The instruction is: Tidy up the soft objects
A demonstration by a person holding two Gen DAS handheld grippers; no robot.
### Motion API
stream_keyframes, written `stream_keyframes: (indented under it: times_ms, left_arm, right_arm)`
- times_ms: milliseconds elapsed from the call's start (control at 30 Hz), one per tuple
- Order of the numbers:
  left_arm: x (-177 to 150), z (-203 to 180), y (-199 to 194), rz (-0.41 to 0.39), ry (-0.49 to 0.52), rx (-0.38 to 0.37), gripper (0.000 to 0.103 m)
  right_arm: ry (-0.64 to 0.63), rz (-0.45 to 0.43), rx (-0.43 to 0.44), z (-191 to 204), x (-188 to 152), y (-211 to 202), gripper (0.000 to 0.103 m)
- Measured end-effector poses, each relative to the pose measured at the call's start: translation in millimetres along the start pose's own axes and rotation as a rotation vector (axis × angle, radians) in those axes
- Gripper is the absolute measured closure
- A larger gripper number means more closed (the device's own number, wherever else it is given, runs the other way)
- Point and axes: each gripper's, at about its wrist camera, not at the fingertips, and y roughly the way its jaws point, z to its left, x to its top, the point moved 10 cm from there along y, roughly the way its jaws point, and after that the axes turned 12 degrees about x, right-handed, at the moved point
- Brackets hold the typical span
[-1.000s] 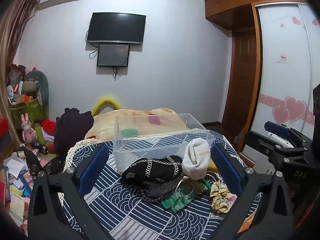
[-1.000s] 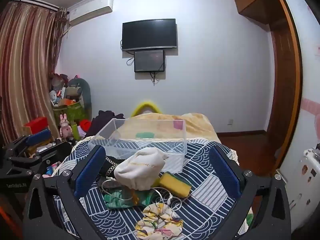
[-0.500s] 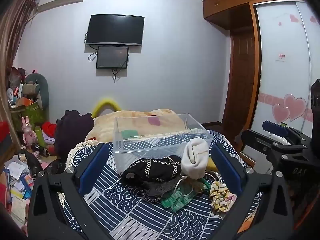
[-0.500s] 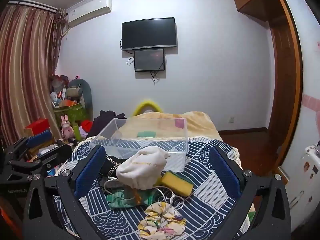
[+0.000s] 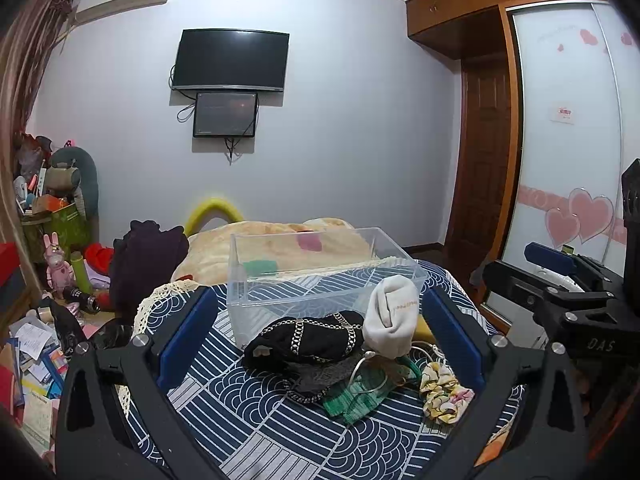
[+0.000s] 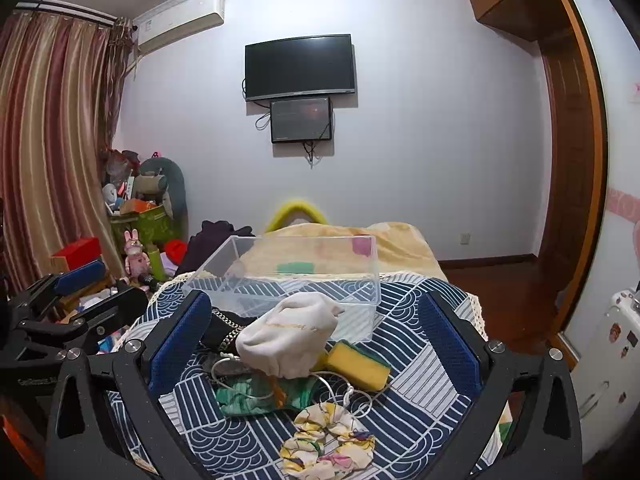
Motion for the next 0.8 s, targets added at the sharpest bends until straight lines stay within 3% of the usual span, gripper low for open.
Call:
stream_keyframes:
  times_ms: [800]
  left_arm:
    - [-1.4, -0.8, 2.3, 0.008, -0.008, -0.004, 0.000]
  right_arm:
    - [-0.002, -0.004, 0.011, 2.6, 2.3, 1.2, 0.000]
